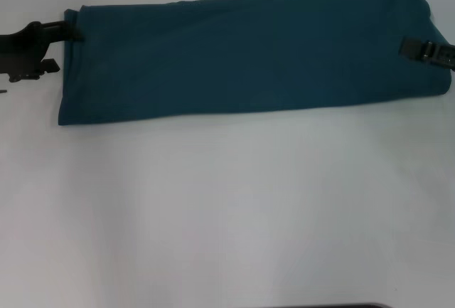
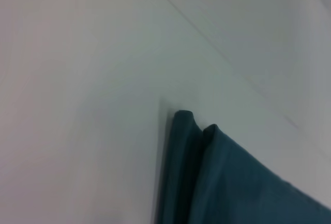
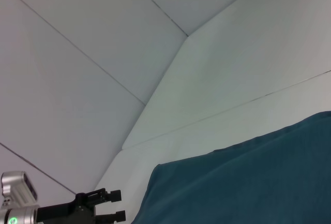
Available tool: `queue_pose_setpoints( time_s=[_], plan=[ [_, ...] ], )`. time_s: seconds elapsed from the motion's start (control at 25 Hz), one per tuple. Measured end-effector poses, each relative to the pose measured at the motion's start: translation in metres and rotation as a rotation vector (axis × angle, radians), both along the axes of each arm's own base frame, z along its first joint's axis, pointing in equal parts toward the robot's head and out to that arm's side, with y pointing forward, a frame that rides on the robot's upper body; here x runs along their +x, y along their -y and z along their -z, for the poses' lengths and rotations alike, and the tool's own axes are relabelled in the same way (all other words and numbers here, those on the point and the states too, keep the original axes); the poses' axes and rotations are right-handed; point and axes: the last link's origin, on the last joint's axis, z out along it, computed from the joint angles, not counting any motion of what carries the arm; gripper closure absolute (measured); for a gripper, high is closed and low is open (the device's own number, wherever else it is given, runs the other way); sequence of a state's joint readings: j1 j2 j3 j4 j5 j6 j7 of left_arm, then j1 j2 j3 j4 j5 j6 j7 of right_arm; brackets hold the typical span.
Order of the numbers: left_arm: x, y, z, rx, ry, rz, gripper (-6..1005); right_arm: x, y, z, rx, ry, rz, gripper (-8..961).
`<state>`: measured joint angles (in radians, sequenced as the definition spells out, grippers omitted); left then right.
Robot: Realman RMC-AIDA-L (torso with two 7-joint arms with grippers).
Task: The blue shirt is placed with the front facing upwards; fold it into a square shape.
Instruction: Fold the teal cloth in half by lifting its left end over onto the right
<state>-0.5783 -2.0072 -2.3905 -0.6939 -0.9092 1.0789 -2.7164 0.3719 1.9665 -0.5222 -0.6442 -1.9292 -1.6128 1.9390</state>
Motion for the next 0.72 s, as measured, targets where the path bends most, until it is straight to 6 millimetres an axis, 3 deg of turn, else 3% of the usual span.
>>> queue_pose_setpoints(
  time_s=[0.36, 0.72],
  plan=[
    [0.012, -0.011, -0.014, -0.016, -0.087, 0.094, 133, 0.001, 0.000, 0.000, 0.001, 0.004, 0.001, 126],
    [0.006, -0.009, -0.002, -0.055, -0.174, 0.114, 134, 0.002, 0.000, 0.000, 0.003, 0.006, 0.004, 125]
  ],
)
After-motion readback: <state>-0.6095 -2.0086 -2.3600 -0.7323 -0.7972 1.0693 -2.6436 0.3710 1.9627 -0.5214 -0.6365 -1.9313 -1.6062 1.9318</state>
